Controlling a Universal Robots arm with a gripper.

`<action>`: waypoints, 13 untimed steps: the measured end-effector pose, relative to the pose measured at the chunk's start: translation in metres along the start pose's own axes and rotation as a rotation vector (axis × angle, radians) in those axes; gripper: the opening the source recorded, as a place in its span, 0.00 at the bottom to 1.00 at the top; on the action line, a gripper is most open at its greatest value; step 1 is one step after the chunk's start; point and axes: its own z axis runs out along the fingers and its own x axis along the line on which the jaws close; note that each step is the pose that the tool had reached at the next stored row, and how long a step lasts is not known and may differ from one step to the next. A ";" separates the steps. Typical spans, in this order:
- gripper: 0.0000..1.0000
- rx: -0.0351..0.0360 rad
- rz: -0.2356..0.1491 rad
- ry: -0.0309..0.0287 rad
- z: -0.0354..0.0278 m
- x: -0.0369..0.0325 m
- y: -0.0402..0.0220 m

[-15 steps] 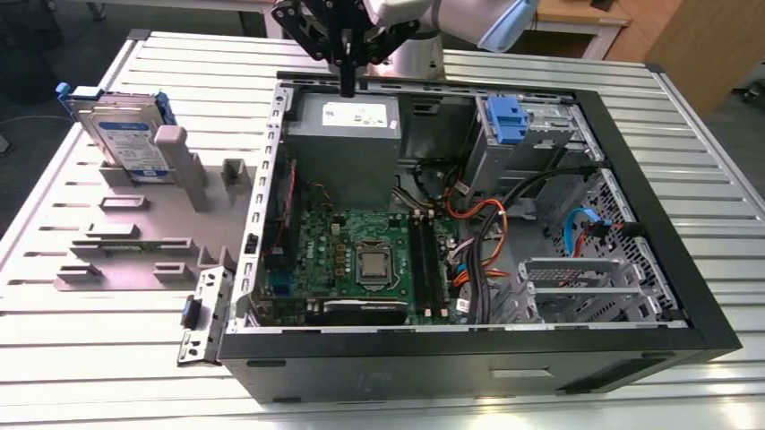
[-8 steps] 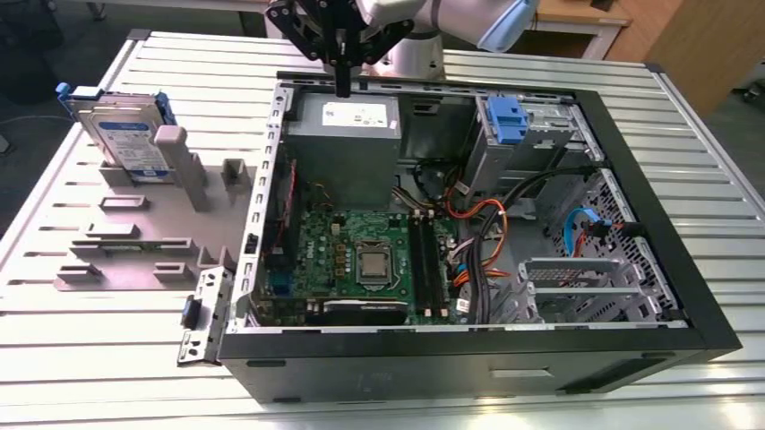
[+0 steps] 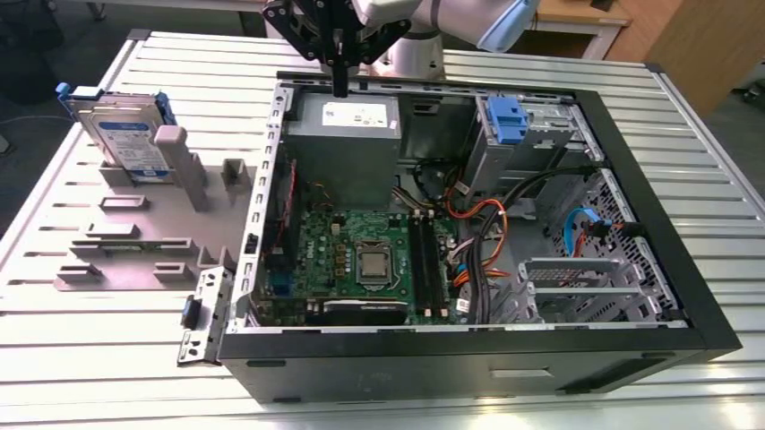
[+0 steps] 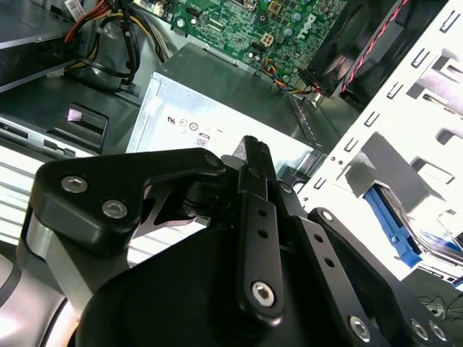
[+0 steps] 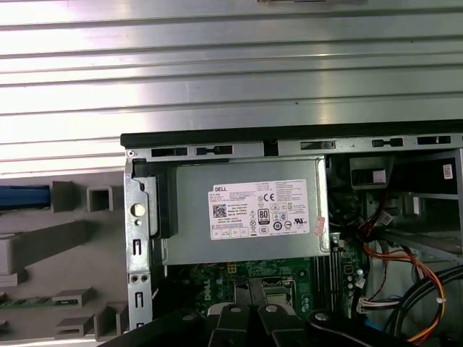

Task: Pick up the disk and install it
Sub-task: 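Reach for the disk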

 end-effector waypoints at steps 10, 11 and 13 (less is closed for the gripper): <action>0.11 0.0000 0.000 0.0000 -0.0001 0.0025 -0.0003; 0.11 0.0000 0.000 0.0000 -0.0001 0.0036 -0.0003; 0.11 0.0000 0.000 0.0000 -0.0001 0.0058 -0.0004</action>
